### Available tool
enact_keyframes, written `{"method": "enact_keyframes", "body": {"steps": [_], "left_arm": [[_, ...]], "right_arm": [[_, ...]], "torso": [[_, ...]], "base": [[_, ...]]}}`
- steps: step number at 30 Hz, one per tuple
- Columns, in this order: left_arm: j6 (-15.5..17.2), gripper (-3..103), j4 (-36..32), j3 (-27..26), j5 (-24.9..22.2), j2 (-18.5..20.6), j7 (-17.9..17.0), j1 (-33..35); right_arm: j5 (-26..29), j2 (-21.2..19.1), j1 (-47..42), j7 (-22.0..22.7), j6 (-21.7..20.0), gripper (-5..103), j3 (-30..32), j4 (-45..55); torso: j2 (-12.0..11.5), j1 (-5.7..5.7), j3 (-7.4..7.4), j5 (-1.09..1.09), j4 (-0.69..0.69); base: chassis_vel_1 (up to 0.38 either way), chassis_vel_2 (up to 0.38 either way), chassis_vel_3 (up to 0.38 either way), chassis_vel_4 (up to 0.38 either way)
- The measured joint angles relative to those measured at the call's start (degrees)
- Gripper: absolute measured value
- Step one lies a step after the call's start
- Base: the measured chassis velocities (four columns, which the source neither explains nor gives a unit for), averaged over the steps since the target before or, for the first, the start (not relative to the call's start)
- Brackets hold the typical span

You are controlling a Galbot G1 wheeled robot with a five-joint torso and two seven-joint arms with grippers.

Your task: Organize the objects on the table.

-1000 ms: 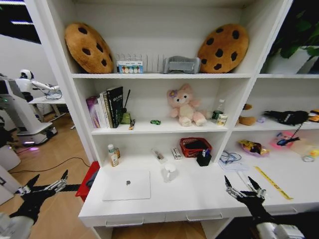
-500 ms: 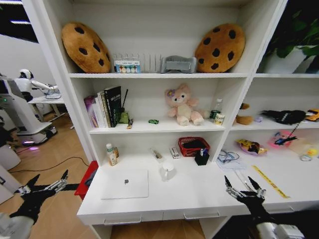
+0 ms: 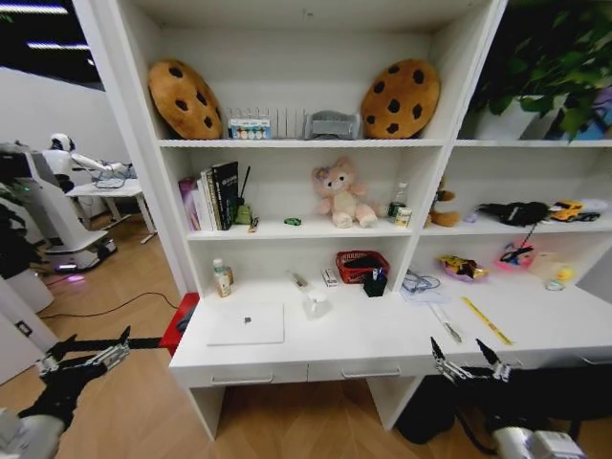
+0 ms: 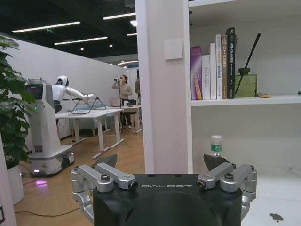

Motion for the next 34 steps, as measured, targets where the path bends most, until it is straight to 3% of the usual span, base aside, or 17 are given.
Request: {"method": "enact_keyframes", "body": {"steps": [2, 3, 4, 6, 7, 8, 10, 13, 19, 24, 34], "left_arm": [[0.0, 100, 0.0, 0.0, 0.0, 0.0, 0.0, 0.0], [0.0, 100, 0.0, 0.0, 0.0, 0.0, 0.0, 0.0], [0.0, 100, 0.0, 0.0, 0.0, 0.0, 0.1, 0.0], [0.0, 100, 0.0, 0.0, 0.0, 0.0, 0.0, 0.0], [0.0, 100, 0.0, 0.0, 0.0, 0.0, 0.0, 0.0], [0.0, 100, 0.0, 0.0, 0.0, 0.0, 0.0, 0.0], [0.0, 100, 0.0, 0.0, 0.0, 0.0, 0.0, 0.0], [0.0, 100, 0.0, 0.0, 0.0, 0.0, 0.0, 0.0], [0.0, 100, 0.0, 0.0, 0.0, 0.0, 0.1, 0.0], [0.0, 100, 0.0, 0.0, 0.0, 0.0, 0.0, 0.0], [0.0, 100, 0.0, 0.0, 0.0, 0.0, 0.0, 0.0]], "right_arm": [[0.0, 0.0, 0.0, 0.0, 0.0, 100, 0.0, 0.0], [0.0, 0.0, 0.0, 0.0, 0.0, 100, 0.0, 0.0], [0.0, 0.0, 0.0, 0.0, 0.0, 100, 0.0, 0.0], [0.0, 0.0, 0.0, 0.0, 0.0, 100, 0.0, 0.0], [0.0, 0.0, 0.0, 0.0, 0.0, 100, 0.0, 0.0], [0.0, 0.0, 0.0, 0.0, 0.0, 100, 0.0, 0.0], [0.0, 0.0, 0.0, 0.0, 0.0, 100, 0.0, 0.0], [0.0, 0.0, 0.0, 0.0, 0.0, 100, 0.0, 0.0], [0.0, 0.0, 0.0, 0.0, 0.0, 100, 0.0, 0.0], [0.0, 0.0, 0.0, 0.0, 0.0, 100, 0.0, 0.0], [0.0, 0.0, 0.0, 0.0, 0.0, 100, 0.0, 0.0]], "torso": [[0.0, -0.02, -0.02, -0.16, 0.01], [0.0, -0.03, -0.01, 0.03, 0.00], [0.0, -0.01, 0.01, 0.05, -0.01], [0.0, -0.01, 0.00, 0.01, 0.01], [0.0, -0.05, -0.02, -0.17, 0.01], [0.0, -0.09, -0.03, -0.02, 0.02], [0.0, -0.08, -0.03, 0.06, -0.02], [0.0, -0.09, -0.03, -0.08, 0.04], [0.0, 0.04, 0.02, -0.02, -0.05], [0.0, 0.07, 0.03, -0.03, 0.05], [0.0, -0.03, -0.01, -0.04, 0.00]], "base": [[0.337, -0.332, -0.322, 0.345], [0.352, -0.361, -0.360, 0.341], [0.395, -0.361, -0.386, 0.361], [0.363, -0.369, -0.386, 0.361], [0.332, -0.281, -0.297, 0.346], [0.314, -0.281, -0.326, 0.312], [0.272, -0.271, -0.326, 0.312], [0.140, -0.118, -0.243, 0.184], [-0.041, -0.008, -0.041, 0.020], [-0.050, 0.038, 0.118, -0.078], [0.007, -0.006, -0.011, 0.004]]}}
